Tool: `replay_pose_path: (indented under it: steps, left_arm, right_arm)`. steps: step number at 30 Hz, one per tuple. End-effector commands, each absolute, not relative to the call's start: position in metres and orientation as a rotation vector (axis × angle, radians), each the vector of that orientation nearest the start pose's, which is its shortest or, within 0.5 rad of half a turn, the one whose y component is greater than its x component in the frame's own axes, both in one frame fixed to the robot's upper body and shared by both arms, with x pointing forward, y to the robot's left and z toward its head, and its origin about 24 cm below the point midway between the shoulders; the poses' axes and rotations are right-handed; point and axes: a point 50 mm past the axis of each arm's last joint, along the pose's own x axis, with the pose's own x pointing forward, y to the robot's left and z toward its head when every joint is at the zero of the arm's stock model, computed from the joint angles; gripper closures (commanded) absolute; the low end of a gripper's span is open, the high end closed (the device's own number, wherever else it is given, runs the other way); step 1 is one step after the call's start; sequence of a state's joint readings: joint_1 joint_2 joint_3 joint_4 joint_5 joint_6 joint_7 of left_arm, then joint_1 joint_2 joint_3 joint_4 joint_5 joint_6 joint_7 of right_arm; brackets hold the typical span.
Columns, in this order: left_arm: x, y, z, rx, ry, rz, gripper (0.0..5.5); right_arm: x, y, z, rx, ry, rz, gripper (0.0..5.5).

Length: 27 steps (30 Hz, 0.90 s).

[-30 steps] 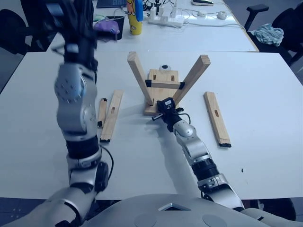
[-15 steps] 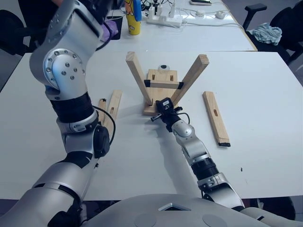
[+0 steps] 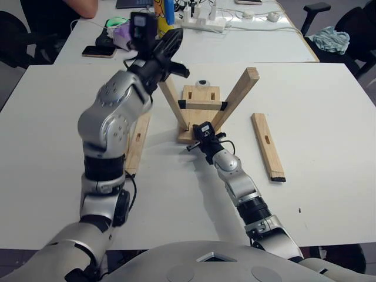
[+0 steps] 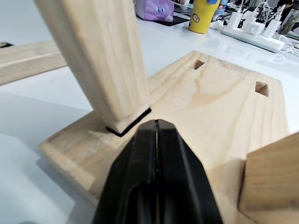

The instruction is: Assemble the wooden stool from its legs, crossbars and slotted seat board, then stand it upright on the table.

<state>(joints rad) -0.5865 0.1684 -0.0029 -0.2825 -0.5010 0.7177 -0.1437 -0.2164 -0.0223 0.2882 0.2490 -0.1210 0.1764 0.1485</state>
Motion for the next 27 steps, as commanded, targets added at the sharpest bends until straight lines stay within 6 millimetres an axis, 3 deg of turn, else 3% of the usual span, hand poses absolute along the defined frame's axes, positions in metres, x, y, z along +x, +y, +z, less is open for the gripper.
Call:
replay_pose_path:
  steps: [1,4,7,13,16,18,19,21,24,27]
  left_arm:
    - [0.296,0.080,0.139,-0.129,0.245,-0.591,5.49]
    - [0.301,0.067,0.185,-0.134,0.018,-0.605,5.49]
    - [0.301,0.073,0.215,-0.139,-0.200,-0.540,5.49]
    - [0.296,0.111,0.247,-0.100,-0.503,-0.313,5.49]
    - [0.291,0.136,0.250,0.000,-0.586,-0.176,5.49]
    - [0.291,0.146,0.241,0.050,-0.559,-0.128,5.49]
    - [0.294,0.151,0.227,0.092,-0.486,-0.126,5.49]
    - [0.297,0.162,0.188,0.142,-0.283,-0.142,5.49]
    - [0.285,0.184,0.105,0.309,0.035,-0.170,5.49]
    - [0.257,0.194,0.060,0.364,0.203,-0.207,5.49]
  right_arm:
    - [0.241,-0.078,-0.042,-0.256,0.567,0.485,5.50]
    - [0.240,-0.079,-0.045,-0.258,0.581,0.480,5.50]
    - [0.240,-0.079,-0.047,-0.258,0.589,0.477,5.50]
    - [0.242,-0.085,-0.049,-0.266,0.594,0.467,5.50]
    - [0.244,-0.091,-0.050,-0.288,0.593,0.462,5.50]
    - [0.246,-0.098,-0.046,-0.311,0.565,0.456,5.50]
    - [0.248,-0.100,-0.038,-0.293,0.496,0.462,5.50]
    - [0.250,-0.098,-0.009,-0.193,0.291,0.527,5.50]
    - [0.245,-0.095,0.032,-0.076,0.076,0.607,5.50]
    - [0.239,-0.107,0.053,-0.073,0.005,0.649,5.50]
